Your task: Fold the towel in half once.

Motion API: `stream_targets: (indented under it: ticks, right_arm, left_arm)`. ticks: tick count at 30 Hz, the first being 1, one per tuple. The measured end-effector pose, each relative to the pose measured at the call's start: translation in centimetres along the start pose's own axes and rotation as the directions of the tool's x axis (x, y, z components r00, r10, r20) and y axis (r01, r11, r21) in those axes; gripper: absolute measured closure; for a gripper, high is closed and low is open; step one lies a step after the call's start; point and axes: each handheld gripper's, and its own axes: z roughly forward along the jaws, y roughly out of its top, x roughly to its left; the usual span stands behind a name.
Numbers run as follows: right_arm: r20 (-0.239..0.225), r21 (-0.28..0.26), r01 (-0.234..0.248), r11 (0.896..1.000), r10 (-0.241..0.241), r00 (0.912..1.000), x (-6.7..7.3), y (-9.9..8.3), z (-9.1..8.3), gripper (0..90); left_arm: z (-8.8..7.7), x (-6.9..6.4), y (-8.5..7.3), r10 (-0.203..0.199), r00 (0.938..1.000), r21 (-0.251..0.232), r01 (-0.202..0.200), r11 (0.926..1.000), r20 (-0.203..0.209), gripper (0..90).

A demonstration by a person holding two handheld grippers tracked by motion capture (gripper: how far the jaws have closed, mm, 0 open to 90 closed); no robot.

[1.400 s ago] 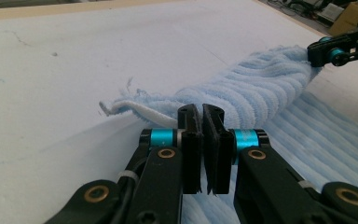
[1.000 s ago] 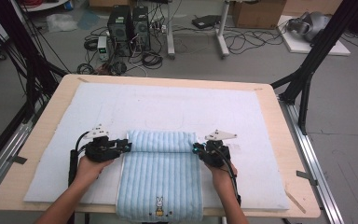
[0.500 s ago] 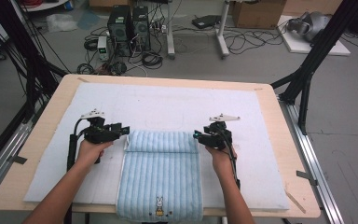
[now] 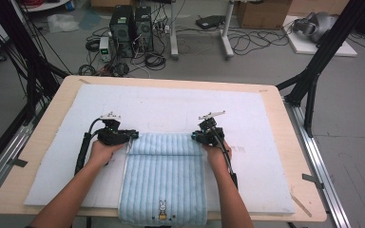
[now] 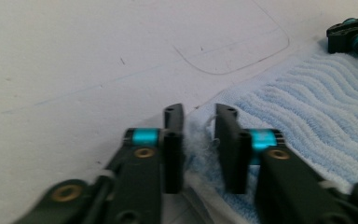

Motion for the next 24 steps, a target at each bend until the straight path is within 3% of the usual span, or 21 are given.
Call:
stream_targets:
  ticks: [2, 7, 14, 17, 21, 24]
  right_arm:
    - [0.007, -0.015, 0.014, 1.000, -0.014, 0.9999, 0.1, 0.0, -0.3, 81.6]
    - [-0.004, -0.123, 0.019, 0.992, -0.020, 0.9998, 0.3, 0.3, -2.5, 81.6]
    - [-0.025, -0.182, 0.039, 0.982, -0.044, 0.9987, 0.9, 0.1, -4.9, 81.6]
    - [-0.042, -0.203, 0.041, 0.978, -0.050, 0.9979, 1.2, -0.5, -5.9, 81.6]
    - [-0.090, -0.245, 0.064, 0.967, -0.088, 0.9920, 1.7, -2.2, -7.0, 81.4]
    - [-0.104, -0.235, 0.064, 0.970, -0.090, 0.9904, 1.9, -3.5, -7.6, 81.4]
  left_arm:
    - [-0.5, -0.1, 0.2, -0.005, 0.9999, -0.032, 0.005, 0.9995, 0.015, 88.8]
    - [-2.1, -0.4, 0.7, 0.008, 0.9989, -0.102, -0.003, 0.9948, 0.045, 89.4]
    - [-3.3, -1.0, 0.6, -0.001, 0.9959, -0.150, 0.014, 0.9886, 0.091, 89.5]
    - [-4.3, -1.7, 0.4, 0.010, 0.9930, -0.162, 0.010, 0.9867, 0.118, 89.5]
    - [-5.3, -2.5, -0.5, 0.049, 0.9897, -0.152, -0.028, 0.9880, 0.135, 89.5]
    - [-6.0, -3.0, -1.4, 0.060, 0.9873, -0.141, -0.039, 0.9892, 0.147, 89.4]
